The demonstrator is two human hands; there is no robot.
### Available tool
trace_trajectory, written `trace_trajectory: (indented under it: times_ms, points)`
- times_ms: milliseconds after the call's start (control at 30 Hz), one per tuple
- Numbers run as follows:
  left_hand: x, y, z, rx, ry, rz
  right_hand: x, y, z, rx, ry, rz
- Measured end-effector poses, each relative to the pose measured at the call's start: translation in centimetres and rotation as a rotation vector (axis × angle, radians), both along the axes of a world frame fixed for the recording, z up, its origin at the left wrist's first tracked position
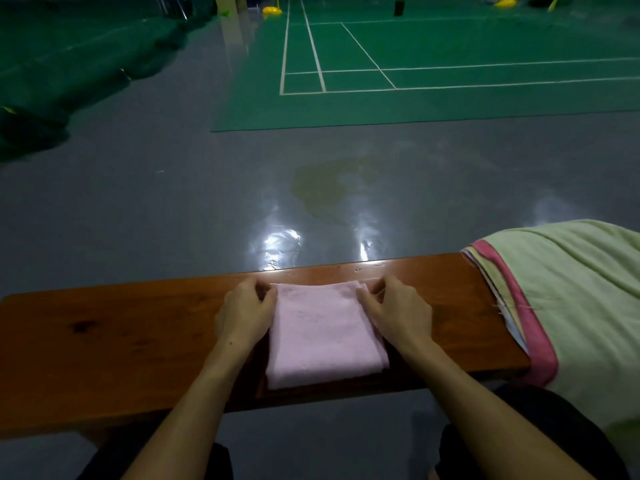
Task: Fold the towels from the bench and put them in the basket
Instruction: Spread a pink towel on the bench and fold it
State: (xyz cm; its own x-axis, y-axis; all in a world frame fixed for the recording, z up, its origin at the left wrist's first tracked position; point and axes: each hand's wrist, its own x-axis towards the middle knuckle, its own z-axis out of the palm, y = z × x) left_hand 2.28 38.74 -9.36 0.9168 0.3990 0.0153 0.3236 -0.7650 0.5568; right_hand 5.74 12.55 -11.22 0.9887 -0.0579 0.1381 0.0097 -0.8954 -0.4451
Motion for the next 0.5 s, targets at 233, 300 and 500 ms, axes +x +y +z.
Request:
trace_trajectory:
  times_ms: [233,300,500]
  points:
    - [-4.5,-3.3,-1.8,0.398,-0.277,-0.507,-4.6,3.2,-0.3,-0.028,-0.188,0.560]
    - [-5.0,-4.1,-3.5,0.560,-0.080,-0.666,-6.1,4.0,-1.0,-0.149,0.005,0.665]
    - [-3.9,-3.2,-5.5,0.563,0.097,-0.599,-4.3,3.1,-2.9,-0.279,0.082,0.686]
